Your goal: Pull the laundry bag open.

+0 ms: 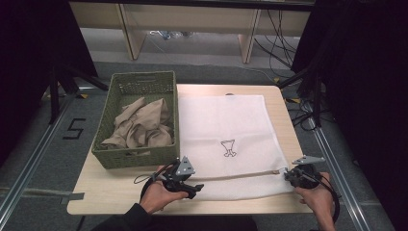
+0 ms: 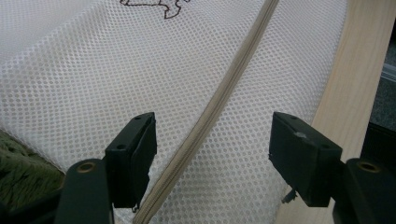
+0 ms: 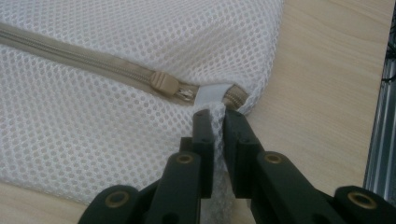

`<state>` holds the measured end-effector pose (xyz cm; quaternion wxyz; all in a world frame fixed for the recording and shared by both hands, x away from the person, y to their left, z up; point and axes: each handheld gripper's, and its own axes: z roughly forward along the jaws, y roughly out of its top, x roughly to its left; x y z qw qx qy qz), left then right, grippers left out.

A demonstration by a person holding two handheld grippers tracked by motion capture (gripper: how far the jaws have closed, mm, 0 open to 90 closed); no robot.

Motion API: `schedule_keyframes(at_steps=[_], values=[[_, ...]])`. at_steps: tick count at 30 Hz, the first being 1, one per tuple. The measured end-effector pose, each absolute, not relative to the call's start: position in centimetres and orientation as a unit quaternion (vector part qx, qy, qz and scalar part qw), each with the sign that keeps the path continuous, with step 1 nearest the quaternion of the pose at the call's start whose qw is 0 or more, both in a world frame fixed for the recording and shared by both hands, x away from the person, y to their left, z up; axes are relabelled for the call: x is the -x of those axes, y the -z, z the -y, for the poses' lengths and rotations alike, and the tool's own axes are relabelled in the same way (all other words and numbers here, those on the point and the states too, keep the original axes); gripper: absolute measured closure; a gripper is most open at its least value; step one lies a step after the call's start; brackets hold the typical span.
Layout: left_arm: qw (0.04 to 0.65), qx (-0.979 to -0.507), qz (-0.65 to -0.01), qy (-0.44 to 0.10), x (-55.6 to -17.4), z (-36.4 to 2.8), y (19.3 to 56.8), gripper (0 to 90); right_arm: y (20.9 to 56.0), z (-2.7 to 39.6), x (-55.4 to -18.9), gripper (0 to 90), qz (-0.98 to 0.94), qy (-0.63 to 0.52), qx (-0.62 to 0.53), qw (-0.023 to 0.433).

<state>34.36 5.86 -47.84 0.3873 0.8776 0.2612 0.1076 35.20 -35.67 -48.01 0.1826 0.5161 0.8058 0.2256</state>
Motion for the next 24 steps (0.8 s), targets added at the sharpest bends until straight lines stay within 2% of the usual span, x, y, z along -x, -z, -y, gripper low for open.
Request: schedule_keyframes(at_steps=[9, 10, 12, 14, 15, 16, 20, 24], values=[[0.387, -0.878, -0.261, -0.107, -34.4, -5.9, 47.8, 32.0, 48.1, 35.9, -35.1, 79.5, -0.802, -0.235, -0.522, 0.172], [0.381, -0.880, -0.261, -0.113, -34.5, -6.0, 47.8, 32.1, 48.1, 35.9, -35.2, 73.8, -0.796, -0.232, -0.534, 0.163], [0.381, -0.880, -0.260, -0.113, -34.5, -6.0, 47.8, 32.0, 48.2, 35.9, -35.1, 73.0, -0.796, -0.231, -0.535, 0.164], [0.385, -0.879, -0.260, -0.108, -34.4, -6.0, 47.8, 32.0, 48.3, 35.8, -35.2, 60.7, -0.793, -0.234, -0.542, 0.153], [0.385, -0.879, -0.260, -0.108, -34.4, -6.0, 47.8, 32.0, 48.3, 35.8, -35.2, 60.7, -0.793, -0.234, -0.542, 0.153], [0.385, -0.878, -0.261, -0.110, -34.4, -6.0, 47.8, 32.1, 48.4, 35.6, -35.3, 54.1, -0.784, -0.223, -0.561, 0.142], [0.381, -0.880, -0.260, -0.113, -34.5, -6.0, 47.8, 32.0, 48.9, 35.3, -35.6, 38.7, -0.790, -0.214, -0.554, 0.149], [0.382, -0.879, -0.261, -0.113, -34.4, -6.0, 47.8, 32.1, 49.0, 35.1, -35.7, 36.5, -0.781, -0.210, -0.570, 0.149]])
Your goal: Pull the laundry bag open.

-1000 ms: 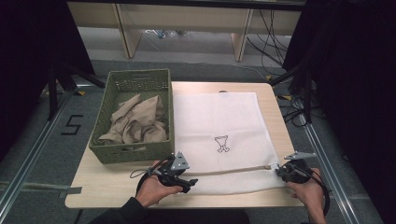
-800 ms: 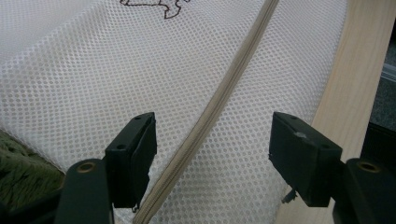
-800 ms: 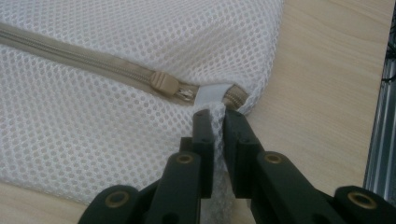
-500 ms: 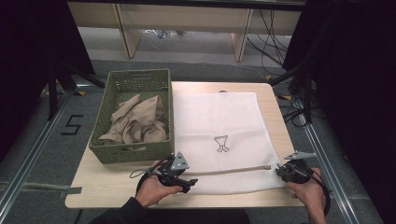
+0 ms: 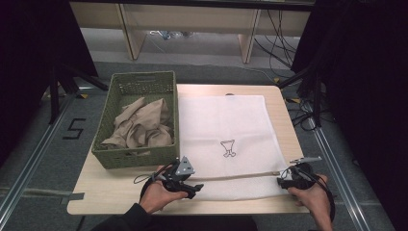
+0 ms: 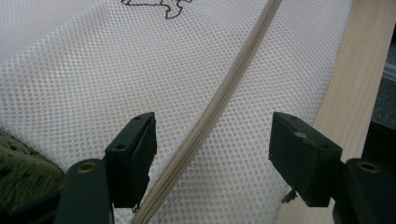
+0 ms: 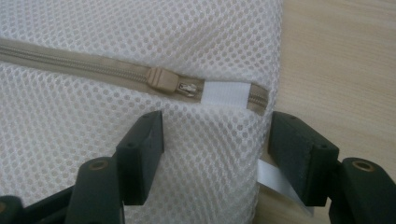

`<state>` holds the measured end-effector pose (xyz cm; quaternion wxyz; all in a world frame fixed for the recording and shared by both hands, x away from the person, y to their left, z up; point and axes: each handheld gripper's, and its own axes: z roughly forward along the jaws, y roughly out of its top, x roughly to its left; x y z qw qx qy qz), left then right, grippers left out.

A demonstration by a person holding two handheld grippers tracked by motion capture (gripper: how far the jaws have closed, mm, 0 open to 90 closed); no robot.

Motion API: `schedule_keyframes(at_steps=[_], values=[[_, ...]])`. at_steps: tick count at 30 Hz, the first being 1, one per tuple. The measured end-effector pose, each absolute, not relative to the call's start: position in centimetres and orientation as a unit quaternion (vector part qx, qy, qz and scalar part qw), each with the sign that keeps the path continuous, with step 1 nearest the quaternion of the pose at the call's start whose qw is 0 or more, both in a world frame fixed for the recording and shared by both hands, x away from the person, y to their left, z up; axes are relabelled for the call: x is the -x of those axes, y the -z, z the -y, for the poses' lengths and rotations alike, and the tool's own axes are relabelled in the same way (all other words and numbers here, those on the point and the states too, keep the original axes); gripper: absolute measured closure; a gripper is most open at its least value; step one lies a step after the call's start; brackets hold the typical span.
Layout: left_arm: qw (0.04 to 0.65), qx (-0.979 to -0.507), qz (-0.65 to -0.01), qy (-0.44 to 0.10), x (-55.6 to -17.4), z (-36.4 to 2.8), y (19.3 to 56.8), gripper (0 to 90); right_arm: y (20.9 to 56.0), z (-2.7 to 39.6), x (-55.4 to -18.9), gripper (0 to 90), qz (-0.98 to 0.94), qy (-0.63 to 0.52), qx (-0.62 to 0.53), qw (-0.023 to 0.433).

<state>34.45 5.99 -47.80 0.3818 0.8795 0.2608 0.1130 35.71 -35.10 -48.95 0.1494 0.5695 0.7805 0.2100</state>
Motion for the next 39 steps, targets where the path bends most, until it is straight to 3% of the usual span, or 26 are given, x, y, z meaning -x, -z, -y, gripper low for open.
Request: schedule_keyframes(at_steps=[5, 14, 16, 21, 28, 33, 39], values=[[0.385, -0.879, -0.259, -0.111, -34.4, -5.9, 47.8, 32.1, 48.9, 35.0, -35.7, 39.1, -0.778, -0.211, -0.574, 0.148], [0.387, -0.879, -0.256, -0.109, -34.3, -5.8, 47.8, 32.1, 48.8, 34.7, -35.6, 62.8, -0.790, -0.225, -0.551, 0.146], [0.380, -0.882, -0.256, -0.115, -34.4, -5.9, 47.7, 32.1, 48.9, 34.6, -35.6, 71.6, -0.785, -0.237, -0.554, 0.146], [0.386, -0.879, -0.257, -0.111, -34.3, -5.8, 47.8, 32.1, 48.9, 34.7, -35.7, 80.4, -0.788, -0.243, -0.547, 0.145], [0.390, -0.878, -0.257, -0.108, -34.4, -5.7, 47.6, 32.3, 47.6, 34.6, -35.3, 83.4, -0.780, -0.240, -0.552, 0.169], [0.396, -0.876, -0.250, -0.112, -34.7, -5.0, 47.1, 34.0, 46.0, 34.4, -35.0, 83.6, -0.794, -0.244, -0.515, 0.211], [0.415, -0.872, -0.239, -0.104, -35.1, -3.6, 45.9, 40.1, 44.2, 34.3, -34.8, 83.6, -0.794, -0.267, -0.490, 0.240]])
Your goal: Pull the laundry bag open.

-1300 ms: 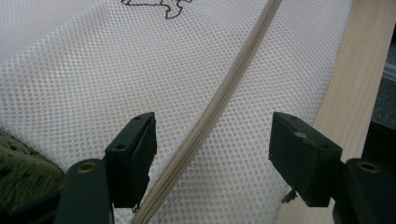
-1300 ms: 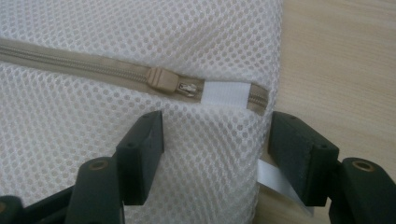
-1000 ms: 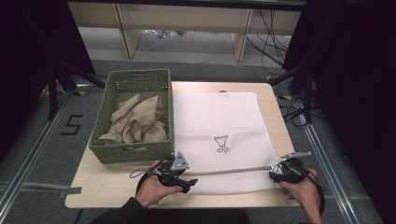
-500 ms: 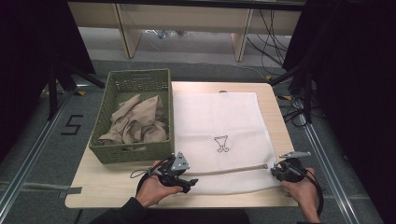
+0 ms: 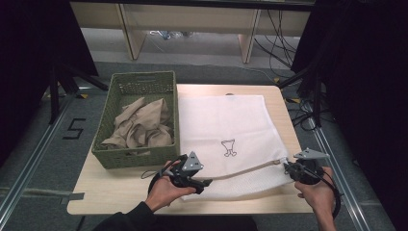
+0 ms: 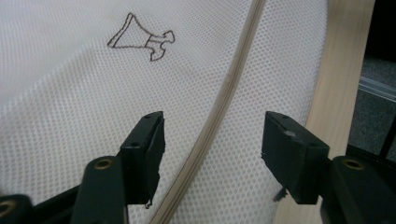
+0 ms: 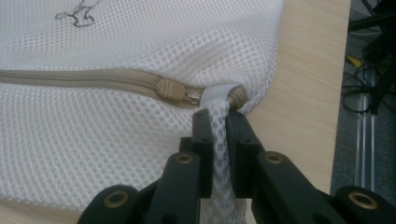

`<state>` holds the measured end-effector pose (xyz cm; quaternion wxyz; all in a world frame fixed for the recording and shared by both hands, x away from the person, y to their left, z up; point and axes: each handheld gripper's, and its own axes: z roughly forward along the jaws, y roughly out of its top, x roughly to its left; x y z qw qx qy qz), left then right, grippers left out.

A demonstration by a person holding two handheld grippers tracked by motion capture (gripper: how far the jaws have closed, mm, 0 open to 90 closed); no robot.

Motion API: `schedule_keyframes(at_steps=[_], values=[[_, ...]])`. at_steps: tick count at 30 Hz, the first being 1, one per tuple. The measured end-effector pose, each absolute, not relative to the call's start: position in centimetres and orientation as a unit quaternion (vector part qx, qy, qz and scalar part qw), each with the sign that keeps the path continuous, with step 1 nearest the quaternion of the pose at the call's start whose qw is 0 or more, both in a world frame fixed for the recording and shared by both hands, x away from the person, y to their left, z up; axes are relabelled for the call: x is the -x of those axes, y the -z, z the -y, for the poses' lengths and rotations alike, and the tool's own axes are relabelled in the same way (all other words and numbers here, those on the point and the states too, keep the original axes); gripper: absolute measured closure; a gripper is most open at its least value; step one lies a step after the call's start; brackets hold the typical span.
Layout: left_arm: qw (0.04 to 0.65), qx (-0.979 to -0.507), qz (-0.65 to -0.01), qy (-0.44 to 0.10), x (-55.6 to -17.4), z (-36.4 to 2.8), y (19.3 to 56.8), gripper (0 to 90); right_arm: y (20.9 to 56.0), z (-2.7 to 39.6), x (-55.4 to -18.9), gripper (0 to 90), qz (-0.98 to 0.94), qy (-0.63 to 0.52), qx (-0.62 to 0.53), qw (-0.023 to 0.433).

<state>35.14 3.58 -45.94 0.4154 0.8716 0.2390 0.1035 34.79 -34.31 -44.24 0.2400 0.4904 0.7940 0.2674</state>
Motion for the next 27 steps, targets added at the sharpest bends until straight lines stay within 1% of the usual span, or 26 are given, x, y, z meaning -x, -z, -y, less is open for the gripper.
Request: schedule_keyframes(at_steps=[2, 3, 5, 7, 8, 9, 13, 15, 17, 19, 20, 24, 27], values=[[0.422, -0.869, -0.237, -0.100, -35.4, -2.9, 45.7, 42.1, 43.8, 34.1, -34.7, 83.6, -0.789, -0.279, -0.491, 0.243], [0.425, -0.870, -0.231, -0.099, -35.5, -2.7, 45.6, 43.1, 43.5, 34.1, -34.6, 83.6, -0.796, -0.270, -0.479, 0.253], [0.429, -0.871, -0.221, -0.094, -35.7, -2.0, 45.4, 46.6, 42.9, 33.8, -34.6, 83.6, -0.796, -0.282, -0.472, 0.251], [0.436, -0.868, -0.223, -0.085, -36.0, -1.2, 45.4, 48.5, 42.4, 33.5, -34.3, 83.6, -0.796, -0.274, -0.472, 0.261], [0.440, -0.866, -0.224, -0.083, -36.0, -0.8, 45.4, 49.3, 42.2, 33.5, -34.4, 83.7, -0.802, -0.277, -0.452, 0.275], [0.441, -0.867, -0.219, -0.081, -36.2, -0.4, 45.3, 50.2, 41.8, 33.3, -34.3, 83.7, -0.800, -0.278, -0.457, 0.273], [0.456, -0.863, -0.203, -0.079, -36.7, 1.1, 45.2, 58.1, 40.9, 32.9, -34.1, 83.6, -0.804, -0.279, -0.444, 0.281], [0.465, -0.858, -0.207, -0.073, -37.1, 1.8, 45.2, 58.8, 40.6, 32.9, -34.1, 83.6, -0.808, -0.276, -0.430, 0.292], [0.473, -0.854, -0.210, -0.060, -37.4, 2.5, 45.1, 60.5, 40.4, 32.8, -34.0, 83.6, -0.804, -0.280, -0.438, 0.288], [0.474, -0.855, -0.202, -0.062, -37.7, 3.2, 44.8, 60.5, 40.2, 32.9, -34.0, 83.7, -0.806, -0.282, -0.432, 0.290], [0.477, -0.853, -0.201, -0.063, -37.8, 3.5, 44.7, 60.6, 40.1, 32.6, -33.8, 83.7, -0.798, -0.285, -0.450, 0.281], [0.491, -0.847, -0.196, -0.057, -38.4, 5.0, 44.0, 62.4, 39.8, 32.5, -33.9, 83.8, -0.804, -0.290, -0.432, 0.289], [0.495, -0.845, -0.192, -0.055, -38.7, 6.1, 43.6, 65.7, 39.4, 32.3, -33.9, 83.8, -0.807, -0.298, -0.414, 0.299]])
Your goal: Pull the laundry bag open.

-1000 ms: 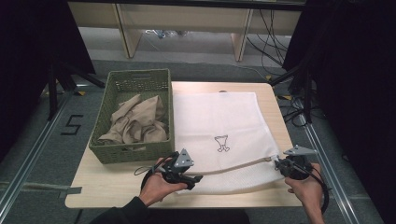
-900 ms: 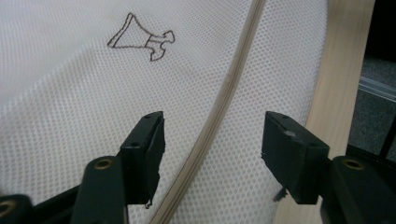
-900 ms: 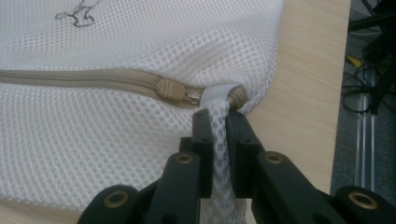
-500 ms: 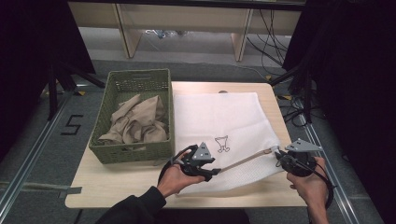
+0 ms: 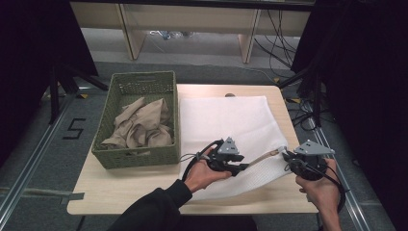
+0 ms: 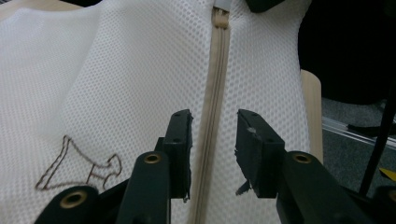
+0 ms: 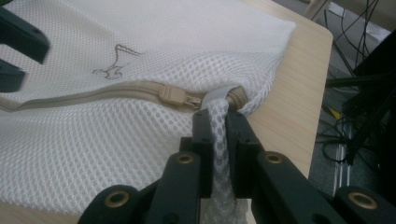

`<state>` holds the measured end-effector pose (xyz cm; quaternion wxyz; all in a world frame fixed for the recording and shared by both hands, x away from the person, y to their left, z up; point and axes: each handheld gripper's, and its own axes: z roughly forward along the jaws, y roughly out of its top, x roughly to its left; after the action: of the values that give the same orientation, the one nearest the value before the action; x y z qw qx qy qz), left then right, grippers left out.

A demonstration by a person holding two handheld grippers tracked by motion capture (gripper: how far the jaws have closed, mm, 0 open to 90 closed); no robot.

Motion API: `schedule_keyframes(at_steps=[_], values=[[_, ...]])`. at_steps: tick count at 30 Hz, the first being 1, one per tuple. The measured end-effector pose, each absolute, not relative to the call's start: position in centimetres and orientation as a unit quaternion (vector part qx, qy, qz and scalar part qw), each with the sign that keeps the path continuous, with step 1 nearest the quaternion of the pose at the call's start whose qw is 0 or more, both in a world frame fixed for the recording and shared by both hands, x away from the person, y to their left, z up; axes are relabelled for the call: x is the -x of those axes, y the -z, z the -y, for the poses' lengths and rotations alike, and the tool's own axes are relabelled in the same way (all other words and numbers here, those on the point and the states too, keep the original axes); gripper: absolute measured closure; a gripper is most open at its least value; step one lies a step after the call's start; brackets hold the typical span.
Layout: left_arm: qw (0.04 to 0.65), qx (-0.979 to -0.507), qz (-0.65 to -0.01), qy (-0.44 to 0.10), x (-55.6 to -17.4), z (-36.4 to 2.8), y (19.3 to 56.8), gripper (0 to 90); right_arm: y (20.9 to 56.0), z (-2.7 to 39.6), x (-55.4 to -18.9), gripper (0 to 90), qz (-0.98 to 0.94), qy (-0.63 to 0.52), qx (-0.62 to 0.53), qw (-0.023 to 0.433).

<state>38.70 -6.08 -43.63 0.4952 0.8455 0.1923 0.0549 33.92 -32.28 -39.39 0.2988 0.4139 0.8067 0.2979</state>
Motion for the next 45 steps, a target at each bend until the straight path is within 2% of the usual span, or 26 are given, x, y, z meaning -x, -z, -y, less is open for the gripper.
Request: schedule_keyframes(at_steps=[6, 10, 18, 24, 26, 30, 32, 38, 39, 45], values=[[0.505, -0.845, -0.170, -0.052, -39.1, 8.3, 43.0, 74.9, 38.9, 31.5, -33.8, 83.9, -0.813, -0.304, -0.403, 0.291], [0.501, -0.846, -0.173, -0.060, -39.7, 9.3, 42.8, 80.9, 38.7, 31.2, -33.7, 84.1, -0.812, -0.301, -0.398, 0.302], [0.488, -0.854, -0.169, -0.064, -40.5, 10.7, 43.0, 88.6, 38.5, 30.8, -33.7, 84.6, -0.813, -0.304, -0.399, 0.294], [0.478, -0.859, -0.172, -0.064, -40.9, 11.5, 43.3, 86.3, 38.4, 30.2, -33.8, 85.1, -0.814, -0.302, -0.380, 0.319], [0.479, -0.857, -0.180, -0.057, -41.0, 11.8, 43.4, 81.8, 38.4, 29.8, -33.7, 85.1, -0.821, -0.303, -0.375, 0.307], [0.480, -0.856, -0.181, -0.056, -41.1, 12.1, 43.4, 70.8, 38.5, 29.5, -33.6, 85.2, -0.819, -0.295, -0.378, 0.315], [0.480, -0.856, -0.185, -0.059, -41.3, 12.2, 43.4, 68.1, 38.5, 29.4, -33.8, 85.2, -0.825, -0.294, -0.365, 0.315], [0.483, -0.855, -0.178, -0.067, -41.7, 12.6, 43.4, 74.1, 38.5, 29.1, -33.8, 85.4, -0.830, -0.291, -0.360, 0.312], [0.484, -0.854, -0.179, -0.067, -41.7, 12.7, 43.4, 74.4, 38.5, 29.1, -33.8, 85.4, -0.828, -0.288, -0.357, 0.322], [0.483, -0.856, -0.166, -0.073, -41.8, 12.8, 43.5, 75.4, 38.5, 29.3, -33.8, 85.4, -0.828, -0.290, -0.358, 0.319]])
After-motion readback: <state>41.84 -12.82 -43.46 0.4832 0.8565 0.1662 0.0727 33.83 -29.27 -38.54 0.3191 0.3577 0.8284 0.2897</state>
